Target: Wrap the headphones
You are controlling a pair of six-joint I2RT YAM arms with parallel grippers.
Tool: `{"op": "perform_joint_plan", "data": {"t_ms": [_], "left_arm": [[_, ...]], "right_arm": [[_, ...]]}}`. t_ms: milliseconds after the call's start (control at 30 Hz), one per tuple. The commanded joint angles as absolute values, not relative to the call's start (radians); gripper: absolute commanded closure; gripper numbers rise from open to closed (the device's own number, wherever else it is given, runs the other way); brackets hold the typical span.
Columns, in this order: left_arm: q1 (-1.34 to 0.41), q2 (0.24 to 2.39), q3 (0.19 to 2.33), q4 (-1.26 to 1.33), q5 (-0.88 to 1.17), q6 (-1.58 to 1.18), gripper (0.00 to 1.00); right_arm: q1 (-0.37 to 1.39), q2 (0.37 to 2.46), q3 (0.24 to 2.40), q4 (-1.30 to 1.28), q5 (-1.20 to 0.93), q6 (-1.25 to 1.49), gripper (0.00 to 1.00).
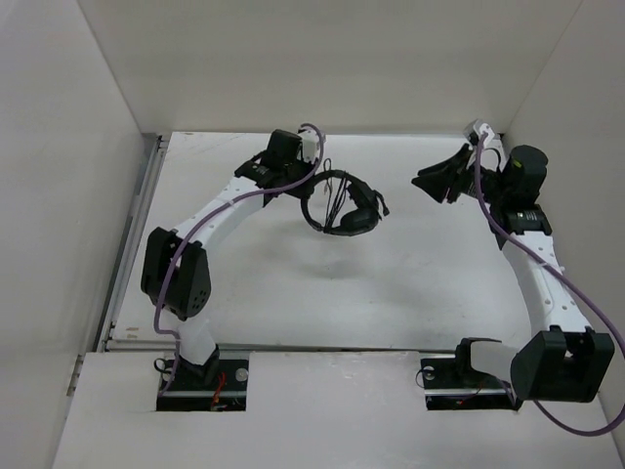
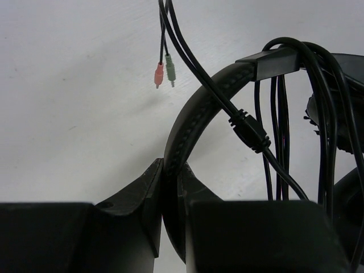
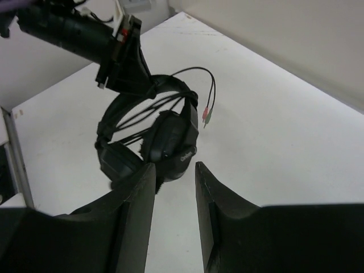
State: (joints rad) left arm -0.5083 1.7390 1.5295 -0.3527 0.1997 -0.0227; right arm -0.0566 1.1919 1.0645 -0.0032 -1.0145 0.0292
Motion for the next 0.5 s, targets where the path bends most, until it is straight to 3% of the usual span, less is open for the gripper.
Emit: {"op": "perform_joint_plan", "data": {"t_ms": [0, 467], "left_arm": [[-0.504, 1.769, 1.514, -0.201, 0.085, 0.009, 1.0], [-0.502, 1.951, 1.497, -0.207, 0.002, -0.034, 0.99]], "right_arm": [[-0.076, 1.158, 1.043, 0.083, -0.976, 0.051, 0.6], [-0.182, 1.071, 0.95, 0.084, -0.974, 0.064, 0.6]]}}
